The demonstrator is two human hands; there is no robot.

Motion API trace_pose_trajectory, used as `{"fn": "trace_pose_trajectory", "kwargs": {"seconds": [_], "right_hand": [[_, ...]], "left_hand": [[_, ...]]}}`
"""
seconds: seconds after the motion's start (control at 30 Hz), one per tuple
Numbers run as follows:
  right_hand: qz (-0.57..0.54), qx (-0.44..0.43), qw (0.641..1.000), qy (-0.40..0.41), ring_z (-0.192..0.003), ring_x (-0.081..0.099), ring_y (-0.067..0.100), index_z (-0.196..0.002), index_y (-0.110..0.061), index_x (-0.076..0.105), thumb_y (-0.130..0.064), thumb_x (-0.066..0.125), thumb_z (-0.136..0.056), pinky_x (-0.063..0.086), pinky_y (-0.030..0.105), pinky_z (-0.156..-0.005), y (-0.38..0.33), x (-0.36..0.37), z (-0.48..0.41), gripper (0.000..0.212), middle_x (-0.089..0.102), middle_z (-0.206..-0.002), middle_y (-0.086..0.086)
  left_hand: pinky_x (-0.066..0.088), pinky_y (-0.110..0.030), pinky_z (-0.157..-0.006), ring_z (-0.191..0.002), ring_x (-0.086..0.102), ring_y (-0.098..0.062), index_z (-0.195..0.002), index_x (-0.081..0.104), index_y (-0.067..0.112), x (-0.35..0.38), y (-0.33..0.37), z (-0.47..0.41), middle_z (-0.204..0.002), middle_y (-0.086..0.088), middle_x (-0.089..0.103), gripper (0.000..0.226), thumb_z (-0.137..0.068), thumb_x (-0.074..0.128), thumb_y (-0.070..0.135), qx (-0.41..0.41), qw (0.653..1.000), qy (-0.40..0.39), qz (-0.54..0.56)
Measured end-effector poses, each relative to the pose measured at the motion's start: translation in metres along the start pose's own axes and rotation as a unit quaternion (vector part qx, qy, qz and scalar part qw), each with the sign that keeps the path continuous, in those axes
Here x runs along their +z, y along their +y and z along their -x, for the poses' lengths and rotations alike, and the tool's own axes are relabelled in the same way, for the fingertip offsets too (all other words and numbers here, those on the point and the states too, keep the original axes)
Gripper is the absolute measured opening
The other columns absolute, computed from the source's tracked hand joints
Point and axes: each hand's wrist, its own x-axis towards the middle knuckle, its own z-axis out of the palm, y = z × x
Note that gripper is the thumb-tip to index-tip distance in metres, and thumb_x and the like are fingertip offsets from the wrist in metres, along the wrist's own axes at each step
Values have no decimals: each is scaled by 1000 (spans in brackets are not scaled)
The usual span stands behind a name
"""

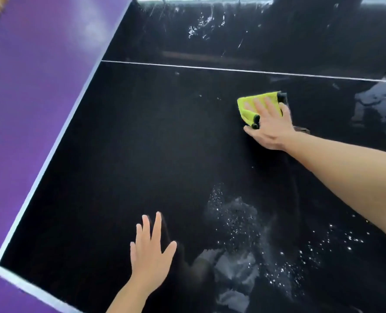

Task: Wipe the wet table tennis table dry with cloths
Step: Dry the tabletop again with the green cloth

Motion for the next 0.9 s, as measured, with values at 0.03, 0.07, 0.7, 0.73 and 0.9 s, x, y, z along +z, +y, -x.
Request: {"fn": "trace_pose_trajectory", "kwargs": {"seconds": [0.03, 0.07, 0.7, 0.73, 0.9], "right_hand": [[16, -51, 999, -7, -152, -18, 14, -158, -34, -4, -59, 29, -99, -11, 46, -121, -16, 8, 14, 72, -10, -167, -7], [21, -89, 996, -16, -151, -20, 14, -157, -38, -7, -59, 28, -100, -13, 47, -121, -28, 17, 30, 70, -14, -166, -9], [-482, -65, 807, -334, -131, 28, -24, -119, -72, 52, -78, 56, -69, 8, 37, -125, -294, 170, 472, 50, 16, -162, 1], [-528, -12, 775, -346, -119, 48, -14, -115, -56, 66, -73, 61, -66, 26, 41, -121, -301, 169, 482, 52, 40, -155, 8], [-748, 216, 605, -164, -103, 69, 15, -120, -10, 65, -27, 61, -97, 53, 31, -95, -277, 143, 487, 30, 74, -113, 4]], "left_hand": [[0, -49, -124, -153, -22, -21, -154, -21, 40, -2, 0, 0, -165, 4, -27, 81, -104, 42, 43, 4, 1000, -12, 3], [1, -49, -124, -153, -21, -22, -156, -18, 38, -6, 1, -1, -165, 4, -26, 80, -105, 44, 38, 9, 1000, -23, 7], [39, -29, -97, -113, 47, -14, -140, 55, 19, 4, -106, 109, -140, -2, 53, 43, -100, 45, 7, -1, 923, 18, 383], [41, -31, -98, -113, 48, -15, -139, 56, 19, 3, -114, 113, -138, -1, 55, 42, -100, 44, 7, -5, 924, 24, 383], [45, -36, -97, -110, 53, -18, -133, 61, 19, -4, -128, 121, -132, -1, 61, 40, -99, 45, 7, -19, 918, 54, 393]]}}
